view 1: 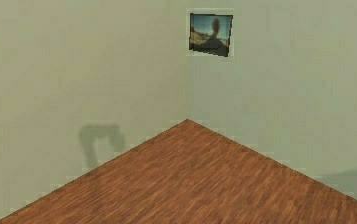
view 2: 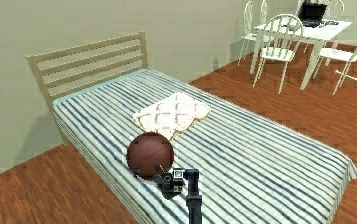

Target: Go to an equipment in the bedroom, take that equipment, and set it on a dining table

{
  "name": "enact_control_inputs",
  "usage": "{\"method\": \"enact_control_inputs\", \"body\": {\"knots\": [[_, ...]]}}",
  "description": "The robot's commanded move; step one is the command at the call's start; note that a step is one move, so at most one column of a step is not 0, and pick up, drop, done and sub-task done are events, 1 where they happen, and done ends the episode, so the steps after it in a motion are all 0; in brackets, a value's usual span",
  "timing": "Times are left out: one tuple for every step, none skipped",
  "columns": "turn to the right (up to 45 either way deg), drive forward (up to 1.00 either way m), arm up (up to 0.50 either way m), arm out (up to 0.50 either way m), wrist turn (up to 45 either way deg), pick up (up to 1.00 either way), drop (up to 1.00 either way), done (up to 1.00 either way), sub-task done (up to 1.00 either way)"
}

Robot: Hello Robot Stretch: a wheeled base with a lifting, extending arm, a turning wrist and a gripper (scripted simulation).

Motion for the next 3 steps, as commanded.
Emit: {"method": "enact_control_inputs", "body": {"knots": [[0.0, 0.00, 0.10, 0.00, 0.0, 0.00, 0.00, 0.00, 0.00], [0.0, 0.00, 0.32, 0.00, 0.0, 0.00, 0.00, 0.00, 0.00], [0.0, 0.00, 0.00, 0.00, -45.0, 0.00, 0.00, 0.00, 0.00]]}}
